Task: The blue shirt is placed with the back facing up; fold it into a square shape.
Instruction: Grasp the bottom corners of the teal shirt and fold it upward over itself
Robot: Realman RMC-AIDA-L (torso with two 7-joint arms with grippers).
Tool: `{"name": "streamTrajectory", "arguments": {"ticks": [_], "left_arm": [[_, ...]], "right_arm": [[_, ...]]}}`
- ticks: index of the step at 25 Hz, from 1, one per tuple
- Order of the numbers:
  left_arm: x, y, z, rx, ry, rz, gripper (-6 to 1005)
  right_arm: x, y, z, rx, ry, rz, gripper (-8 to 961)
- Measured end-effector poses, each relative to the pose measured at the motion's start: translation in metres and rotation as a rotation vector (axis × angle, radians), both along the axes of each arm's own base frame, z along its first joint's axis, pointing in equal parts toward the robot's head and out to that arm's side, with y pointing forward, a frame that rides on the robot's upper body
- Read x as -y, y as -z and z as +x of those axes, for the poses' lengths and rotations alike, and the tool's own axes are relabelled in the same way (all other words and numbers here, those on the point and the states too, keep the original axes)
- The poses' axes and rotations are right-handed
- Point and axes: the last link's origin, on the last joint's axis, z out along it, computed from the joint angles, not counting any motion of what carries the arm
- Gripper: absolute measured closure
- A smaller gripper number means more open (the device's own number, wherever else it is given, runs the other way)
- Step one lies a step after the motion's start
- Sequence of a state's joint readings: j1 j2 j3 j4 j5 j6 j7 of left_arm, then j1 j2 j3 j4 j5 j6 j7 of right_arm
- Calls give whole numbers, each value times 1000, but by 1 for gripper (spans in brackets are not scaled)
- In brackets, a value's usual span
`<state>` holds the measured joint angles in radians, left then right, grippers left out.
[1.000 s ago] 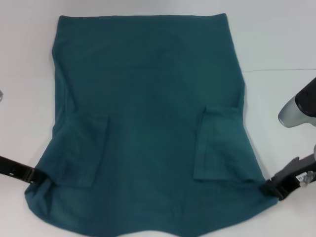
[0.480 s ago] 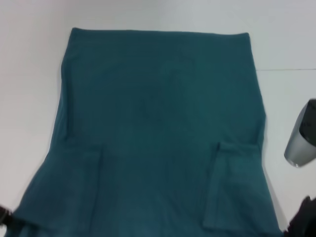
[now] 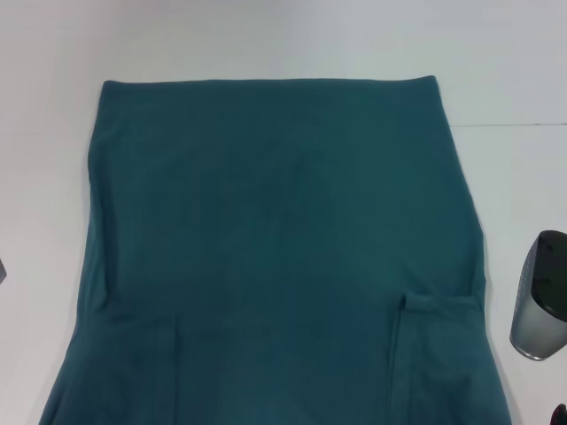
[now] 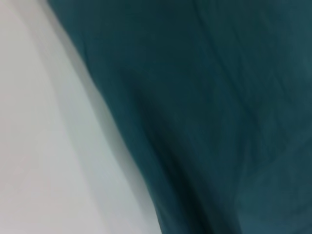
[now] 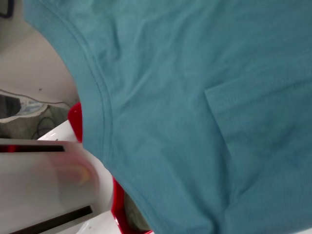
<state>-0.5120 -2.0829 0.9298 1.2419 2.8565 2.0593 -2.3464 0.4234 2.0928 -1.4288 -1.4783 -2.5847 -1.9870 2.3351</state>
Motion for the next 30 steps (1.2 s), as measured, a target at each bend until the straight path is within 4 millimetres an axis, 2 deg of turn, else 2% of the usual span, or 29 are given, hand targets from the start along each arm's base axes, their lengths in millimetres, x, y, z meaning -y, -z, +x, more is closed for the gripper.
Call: {"name": "streamTrajectory", "arguments": {"ticks": [2, 7, 16, 25, 30], "left_arm": [[1, 0, 1, 2, 1, -9, 999], [-8, -6, 10, 67, 45, 31, 999], [-58, -40, 47, 216, 227, 271, 999], [-105, -46, 70, 182, 384, 450, 1000], [-124, -50, 77, 158, 452, 541, 999]], "right_arm": [[1, -1, -2, -21, -4, 5, 898], [-8, -22, -8, -144, -31, 95, 896], [-43, -67, -26, -340, -66, 313, 881], [-74, -85, -38, -425, -74, 498, 867], [-98, -86, -39, -455, -35, 595, 859]]}}
